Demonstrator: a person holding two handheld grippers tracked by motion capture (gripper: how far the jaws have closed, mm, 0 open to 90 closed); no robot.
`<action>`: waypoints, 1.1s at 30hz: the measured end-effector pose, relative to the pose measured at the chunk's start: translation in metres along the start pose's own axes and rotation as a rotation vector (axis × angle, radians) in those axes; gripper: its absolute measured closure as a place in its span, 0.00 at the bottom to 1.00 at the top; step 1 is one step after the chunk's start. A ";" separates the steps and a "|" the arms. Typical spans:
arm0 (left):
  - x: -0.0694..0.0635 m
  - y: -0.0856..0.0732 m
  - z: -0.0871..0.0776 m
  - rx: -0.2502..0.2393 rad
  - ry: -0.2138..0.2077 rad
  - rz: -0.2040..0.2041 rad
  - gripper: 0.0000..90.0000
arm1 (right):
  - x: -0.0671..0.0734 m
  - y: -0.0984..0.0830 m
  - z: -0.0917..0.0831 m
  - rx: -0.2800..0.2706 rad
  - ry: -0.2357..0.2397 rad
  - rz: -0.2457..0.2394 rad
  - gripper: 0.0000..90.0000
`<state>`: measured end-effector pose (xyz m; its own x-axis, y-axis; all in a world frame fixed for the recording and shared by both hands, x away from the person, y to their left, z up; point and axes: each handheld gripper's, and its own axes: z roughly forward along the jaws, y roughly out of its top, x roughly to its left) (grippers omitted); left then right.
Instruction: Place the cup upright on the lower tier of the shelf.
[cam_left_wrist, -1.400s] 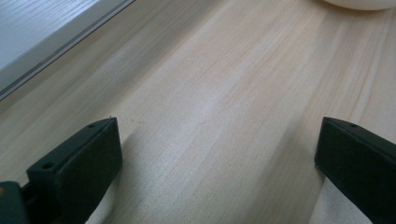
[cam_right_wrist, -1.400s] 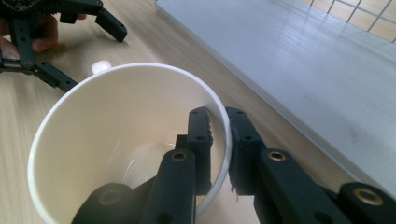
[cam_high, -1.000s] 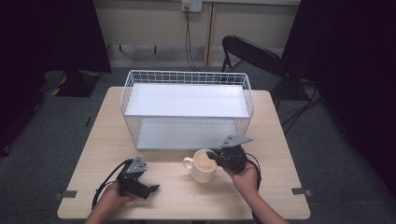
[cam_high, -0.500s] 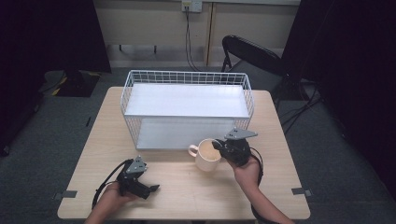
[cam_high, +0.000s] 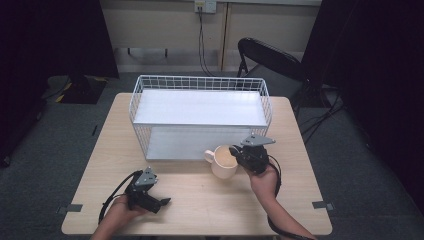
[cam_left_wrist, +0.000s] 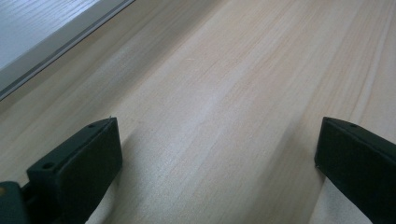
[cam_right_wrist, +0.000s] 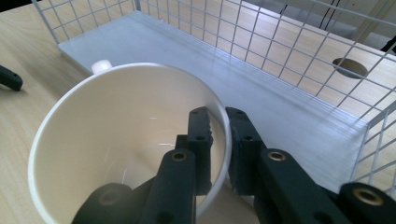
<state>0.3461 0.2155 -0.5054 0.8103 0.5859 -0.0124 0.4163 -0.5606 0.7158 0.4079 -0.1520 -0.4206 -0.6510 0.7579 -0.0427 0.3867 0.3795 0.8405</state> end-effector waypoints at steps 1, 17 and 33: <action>0.000 0.000 0.000 -0.001 0.002 0.002 0.00 | 0.000 0.001 0.000 0.001 -0.003 0.003 0.91; 0.000 0.000 0.000 0.000 0.003 0.003 0.00 | 0.000 0.006 0.008 -0.012 -0.070 0.018 0.91; 0.000 0.000 0.000 0.000 0.003 0.003 0.00 | 0.006 0.006 0.015 -0.063 -0.157 0.018 0.90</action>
<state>0.3462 0.2156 -0.5053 0.8105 0.5857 -0.0083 0.4137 -0.5623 0.7160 0.4162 -0.1366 -0.4240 -0.5323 0.8397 -0.1075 0.3524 0.3353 0.8738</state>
